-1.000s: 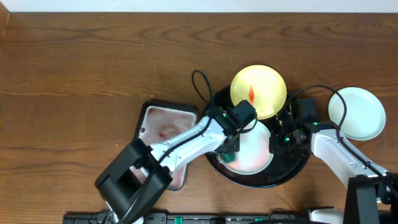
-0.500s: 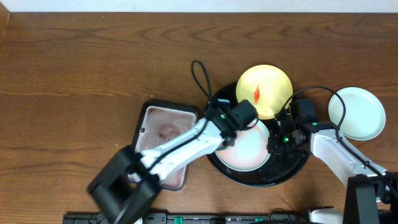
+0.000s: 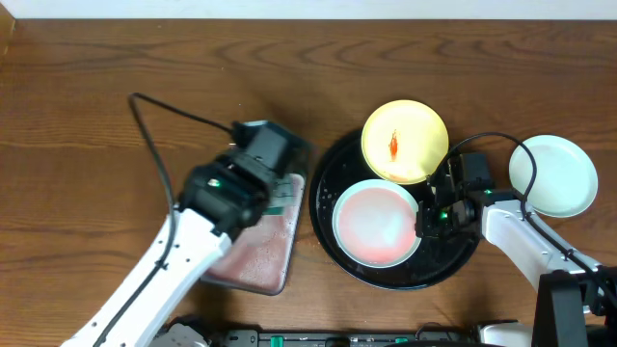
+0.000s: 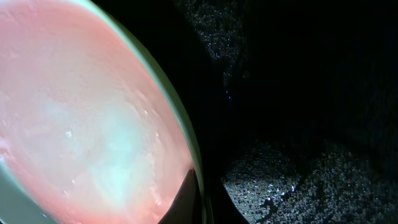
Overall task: Clean dirty plates on tray and stack at the side
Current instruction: 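Return the sponge to the soapy grey tray with left gripper, then lift the green plate by its rim with right gripper and tilt it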
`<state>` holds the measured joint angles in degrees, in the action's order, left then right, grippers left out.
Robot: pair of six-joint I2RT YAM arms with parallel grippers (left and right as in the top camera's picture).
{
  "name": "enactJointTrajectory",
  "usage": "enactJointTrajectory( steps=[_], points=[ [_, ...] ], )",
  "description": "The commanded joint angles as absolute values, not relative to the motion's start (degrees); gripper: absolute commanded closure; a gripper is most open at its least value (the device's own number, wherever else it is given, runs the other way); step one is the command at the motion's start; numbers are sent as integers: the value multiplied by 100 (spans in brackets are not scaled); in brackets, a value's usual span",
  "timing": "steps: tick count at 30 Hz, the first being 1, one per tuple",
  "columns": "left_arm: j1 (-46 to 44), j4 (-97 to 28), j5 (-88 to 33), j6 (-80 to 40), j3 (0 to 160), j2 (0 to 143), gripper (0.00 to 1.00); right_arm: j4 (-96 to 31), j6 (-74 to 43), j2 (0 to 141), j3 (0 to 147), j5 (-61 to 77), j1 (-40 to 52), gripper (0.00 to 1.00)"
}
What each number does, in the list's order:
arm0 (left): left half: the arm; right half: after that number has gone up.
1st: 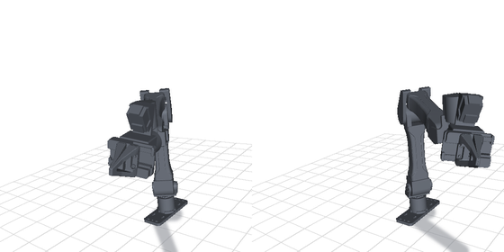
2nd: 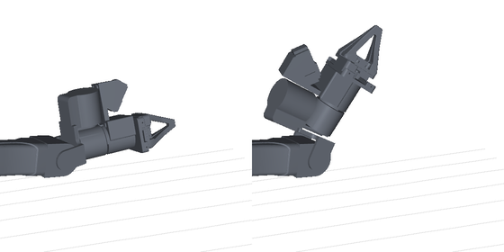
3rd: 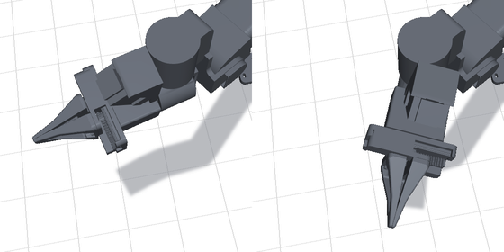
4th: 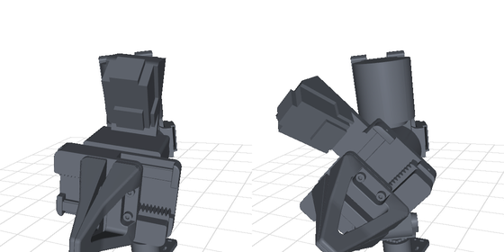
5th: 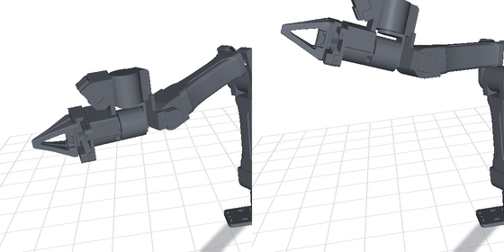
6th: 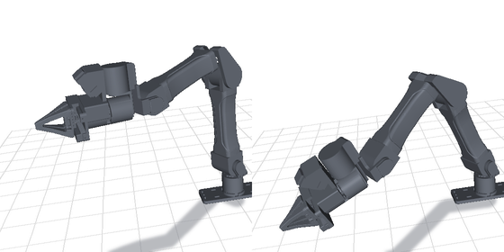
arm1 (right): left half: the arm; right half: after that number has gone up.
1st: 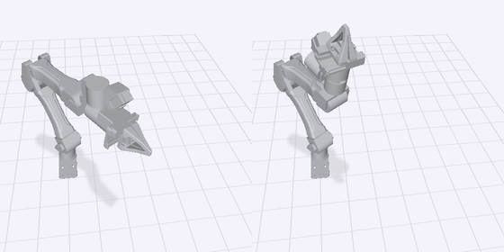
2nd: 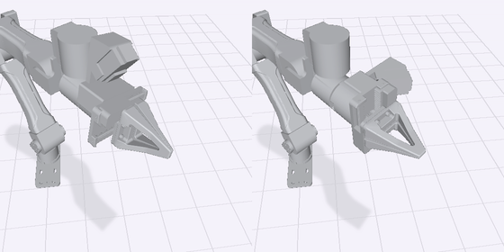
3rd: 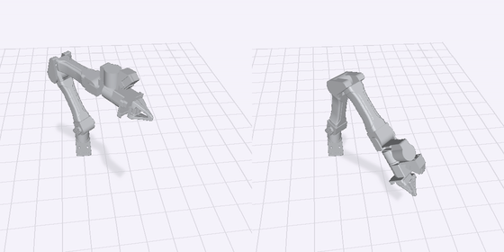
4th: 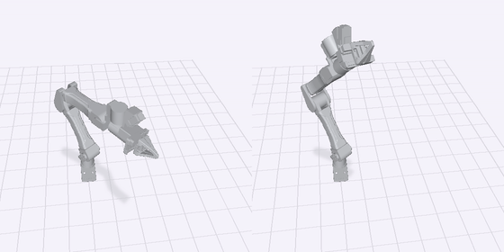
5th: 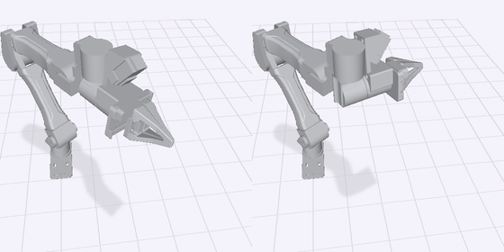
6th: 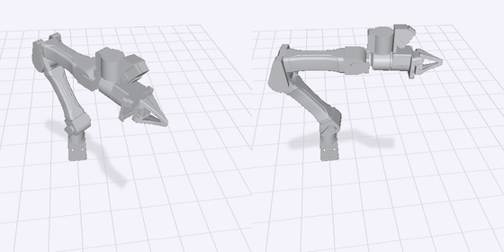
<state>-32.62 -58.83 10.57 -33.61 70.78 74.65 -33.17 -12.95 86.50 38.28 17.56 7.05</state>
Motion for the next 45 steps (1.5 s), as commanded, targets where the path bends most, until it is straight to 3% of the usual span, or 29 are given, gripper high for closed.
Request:
enactJointTrajectory(
  steps=[1,6,9,13,22,27,28,29,45],
  points=[
    [-2842,-5887,657,-2842,6521,7535,93,-3260,-1194,8753,3704,1059,685,99],
    [-2497,-5137,336,-2812,5439,7671,93,-3186,-1194,8753,3704,1166,685,98],
    [-2353,-4976,333,-2812,5186,7684,92,-3118,-1194,8753,3704,1210,685,91],
    [-2298,-5054,161,-2781,5376,7588,72,-2952,-1194,8753,3704,1245,685,99],
    [-2298,-5203,-158,-2596,5714,6646,37,-3481,-1194,7708,4029,1190,687,99],
    [-2300,-5369,-154,-2596,5714,6101,31,-3771,-1284,6643,4056,268,878,99],
    [-2300,-5393,-154,-2596,5712,6034,23,-3778,-1282,6464,4056,58,939,99],
    [-2300,-5395,-152,-2593,5712,5986,20,-3771,-1282,6300,4056,-117,996,99],
    [-2298,-5391,-152,-2596,5712,5990,18,-3820,-904,5137,4397,-2320,2630,99]
  ],
)
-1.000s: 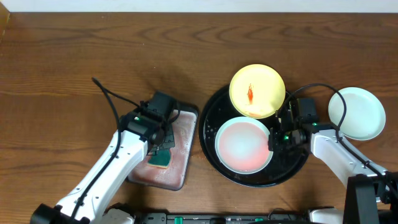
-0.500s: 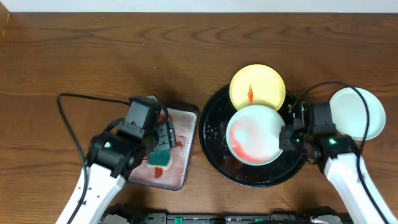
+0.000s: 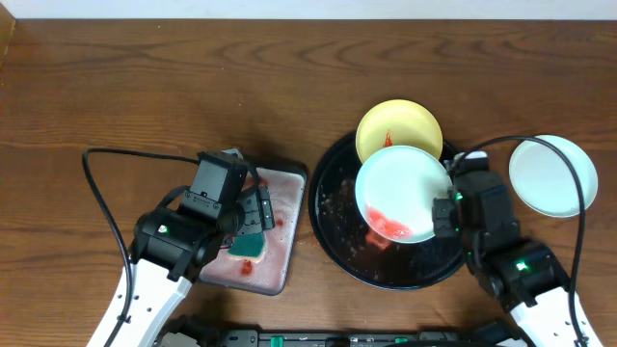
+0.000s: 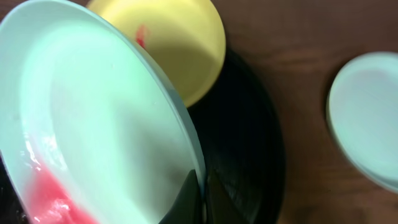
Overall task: Clean dirty plates on tray and stack at the side
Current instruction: 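Lift the green plate by its rim with right gripper and tilt it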
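My right gripper (image 3: 442, 214) (image 4: 202, 196) is shut on the rim of a white plate (image 3: 405, 183) (image 4: 93, 112). The plate is held tilted above the round black tray (image 3: 337, 241) (image 4: 249, 137), and red liquid (image 3: 390, 226) (image 4: 50, 199) has pooled at its low edge. A yellow plate (image 3: 405, 125) (image 4: 174, 43) with a red smear rests on the tray's far rim. My left gripper (image 3: 258, 214) hovers over a pink rectangular tray (image 3: 284, 207), right by a teal sponge (image 3: 249, 249). Whether its fingers grip the sponge is unclear.
A clean white plate (image 3: 554, 178) (image 4: 367, 118) lies on the wooden table to the right of the black tray. The left arm's black cable (image 3: 106, 193) loops over the table at the left.
The white plate lay flat in the black tray with my right gripper at its rim; now it is lifted and tilted, its red liquid gathered low. My left arm has shifted toward the front left, baring the sponge.
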`<state>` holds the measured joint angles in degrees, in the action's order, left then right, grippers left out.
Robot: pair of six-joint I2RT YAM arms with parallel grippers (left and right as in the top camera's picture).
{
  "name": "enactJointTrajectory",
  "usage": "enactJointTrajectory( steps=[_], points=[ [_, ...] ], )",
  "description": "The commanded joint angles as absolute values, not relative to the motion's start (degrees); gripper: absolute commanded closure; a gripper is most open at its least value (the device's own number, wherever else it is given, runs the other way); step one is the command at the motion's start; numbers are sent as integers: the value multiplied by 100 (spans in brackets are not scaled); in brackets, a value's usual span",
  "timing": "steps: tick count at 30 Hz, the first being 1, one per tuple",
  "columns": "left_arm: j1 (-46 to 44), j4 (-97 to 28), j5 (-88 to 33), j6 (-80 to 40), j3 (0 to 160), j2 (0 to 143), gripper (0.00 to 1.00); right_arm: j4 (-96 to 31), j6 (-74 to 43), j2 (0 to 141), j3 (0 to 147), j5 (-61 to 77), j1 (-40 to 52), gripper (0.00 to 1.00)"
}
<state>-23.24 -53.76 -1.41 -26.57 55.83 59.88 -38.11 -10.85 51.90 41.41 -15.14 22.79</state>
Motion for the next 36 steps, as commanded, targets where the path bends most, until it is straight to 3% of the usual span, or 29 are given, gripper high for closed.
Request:
enactJointTrajectory(
  steps=[1,10,26,36],
  points=[
    [-2298,-5393,-152,-2596,5712,5990,18,-3835,-864,5151,4436,-2576,2792,99],
    [-2300,-5393,-152,-2596,5712,5990,17,-3857,-467,5170,4504,-4543,4128,99],
    [-2300,-5393,-152,-2596,5712,5990,17,-3811,1243,5177,4506,-6152,5765,99],
    [-2300,-5393,-152,-2596,5712,5990,17,-3789,1302,5177,4506,-6882,6287,99]
  ],
)
